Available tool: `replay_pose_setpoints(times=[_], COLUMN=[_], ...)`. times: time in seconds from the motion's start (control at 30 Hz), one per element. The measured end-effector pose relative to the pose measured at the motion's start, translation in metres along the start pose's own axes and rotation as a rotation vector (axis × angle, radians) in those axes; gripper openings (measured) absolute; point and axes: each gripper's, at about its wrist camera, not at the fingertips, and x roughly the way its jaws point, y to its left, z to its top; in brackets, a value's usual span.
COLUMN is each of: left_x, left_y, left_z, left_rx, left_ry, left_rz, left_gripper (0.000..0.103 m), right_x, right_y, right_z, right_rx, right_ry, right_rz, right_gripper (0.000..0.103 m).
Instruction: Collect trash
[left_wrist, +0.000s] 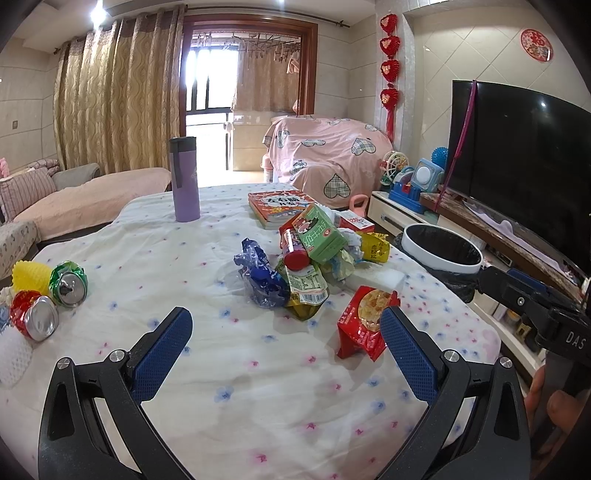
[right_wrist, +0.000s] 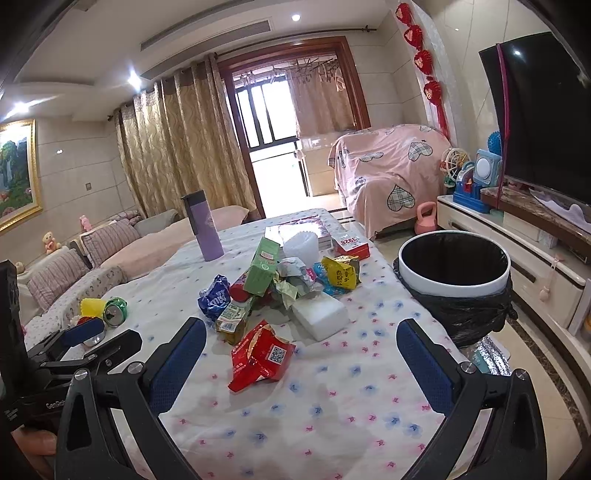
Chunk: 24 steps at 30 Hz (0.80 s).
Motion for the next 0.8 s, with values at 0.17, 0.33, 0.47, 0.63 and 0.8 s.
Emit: replay_pose_setpoints(times=[0.17, 0.33, 0.47, 0.63, 0.8], left_x=[0.0002, -0.0002, 0.0001, 0.0011, 0.0047], left_y=[-0.0005, -0.0009, -0.0007, 0.0002, 0.0024], left_z=[-0.0001, 0.0, -0.0003, -0.0023, -0.0044], left_rx=[0.003, 0.002, 0.003, 0.001, -0.004], left_ry=[0.0, 0.0, 0.001, 0.004, 0.013], left_rz=[0.001, 0.0, 0.002, 0.001, 0.001], left_gripper=[0.103, 0.103, 0.103, 0.103, 0.103], right_x=[0.0011, 0.0011, 0.0015, 0.0021, 0.004], right_y=[0.001, 0.0032, 0.0038, 0.0041, 0.0061], right_z=[-0.001, -0.0015, -0.0017, -0.0022, -0.0036], right_rx=[-0.003, -0.007, -0.008, -0.006, -0.009], right_ry=[0.006, 0.005, 0.005, 0.009, 0.013], right_rz=[0.015, 0.022, 0.024, 0.025, 0.032], right_gripper=[0.103, 0.103, 0.103, 0.103, 0.103])
